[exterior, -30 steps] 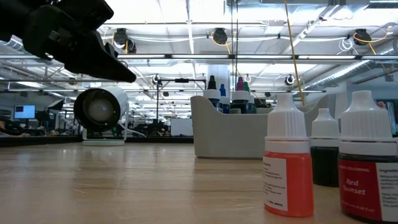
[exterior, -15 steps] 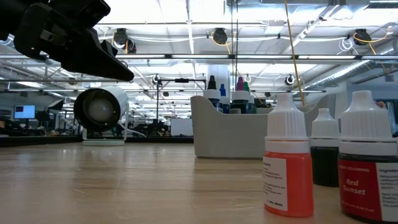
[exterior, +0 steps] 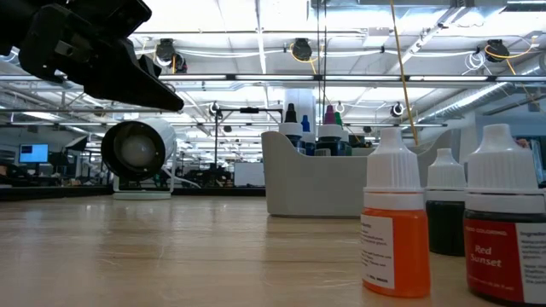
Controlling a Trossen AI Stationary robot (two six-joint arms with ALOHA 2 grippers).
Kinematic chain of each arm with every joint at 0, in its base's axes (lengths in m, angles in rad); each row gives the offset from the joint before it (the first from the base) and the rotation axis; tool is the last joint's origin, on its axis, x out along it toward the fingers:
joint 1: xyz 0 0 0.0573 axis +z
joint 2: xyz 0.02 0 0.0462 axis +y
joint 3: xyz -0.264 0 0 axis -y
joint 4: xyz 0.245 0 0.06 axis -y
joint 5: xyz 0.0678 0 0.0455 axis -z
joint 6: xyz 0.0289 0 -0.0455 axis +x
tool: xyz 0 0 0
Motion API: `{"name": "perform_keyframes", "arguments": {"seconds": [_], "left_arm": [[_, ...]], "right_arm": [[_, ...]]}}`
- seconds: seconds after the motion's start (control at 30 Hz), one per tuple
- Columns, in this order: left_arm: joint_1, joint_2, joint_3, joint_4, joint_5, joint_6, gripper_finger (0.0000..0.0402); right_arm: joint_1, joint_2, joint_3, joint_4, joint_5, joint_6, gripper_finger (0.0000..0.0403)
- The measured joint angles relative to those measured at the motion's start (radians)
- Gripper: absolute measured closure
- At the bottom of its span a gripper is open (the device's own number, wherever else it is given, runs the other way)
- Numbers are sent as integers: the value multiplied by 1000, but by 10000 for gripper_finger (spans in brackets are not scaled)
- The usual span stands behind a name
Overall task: Pick & Place food coloring
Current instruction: Put the orange food coloring bottle into the gray bin
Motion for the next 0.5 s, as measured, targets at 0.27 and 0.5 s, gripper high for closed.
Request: {"name": "perform_keyframes", "arguments": {"seconds": [0.27,0.5], "left_arm": [[0,0,0,0,0,-2,339],[0,0,0,0,0,-12,339]], "right_arm": [[6,64,0,-5,7,3,198],[6,64,0,-8,49,6,198]]}}
